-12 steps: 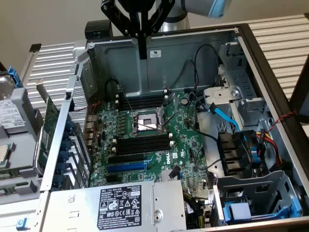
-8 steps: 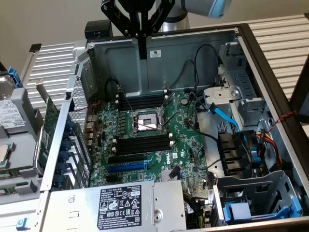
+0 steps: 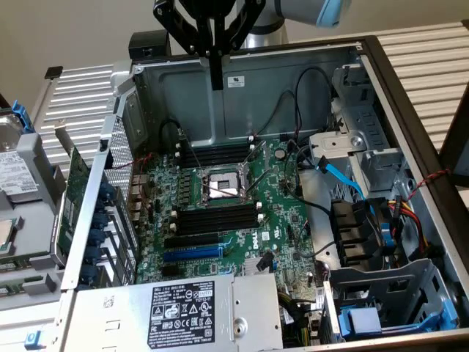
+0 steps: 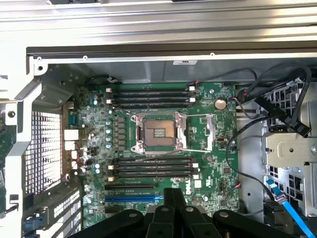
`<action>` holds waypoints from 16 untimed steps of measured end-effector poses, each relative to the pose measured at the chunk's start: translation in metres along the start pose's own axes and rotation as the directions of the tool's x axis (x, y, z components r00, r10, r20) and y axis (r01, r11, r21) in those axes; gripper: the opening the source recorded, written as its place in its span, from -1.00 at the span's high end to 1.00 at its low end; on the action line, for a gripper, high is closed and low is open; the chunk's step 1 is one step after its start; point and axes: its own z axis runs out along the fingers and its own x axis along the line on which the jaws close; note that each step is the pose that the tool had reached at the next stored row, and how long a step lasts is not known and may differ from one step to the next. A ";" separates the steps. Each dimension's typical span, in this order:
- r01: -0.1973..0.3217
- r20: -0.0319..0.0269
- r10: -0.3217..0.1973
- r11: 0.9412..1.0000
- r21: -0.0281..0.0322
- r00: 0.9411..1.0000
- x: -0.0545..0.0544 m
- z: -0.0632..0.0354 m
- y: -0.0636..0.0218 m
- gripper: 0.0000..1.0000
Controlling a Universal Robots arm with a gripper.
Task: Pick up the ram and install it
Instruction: 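Reach for the ram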
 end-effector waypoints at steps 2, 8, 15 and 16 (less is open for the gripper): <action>0.000 0.000 0.000 1.000 0.000 1.000 0.001 -0.0001 0.0000 0.79; 0.000 0.000 0.000 1.000 0.000 1.000 0.012 -0.0003 -0.0009 0.79; 0.000 0.001 0.000 1.000 0.000 1.000 0.034 -0.0008 -0.0028 0.79; 0.000 0.001 0.000 1.000 0.000 1.000 0.037 -0.0009 -0.0032 0.79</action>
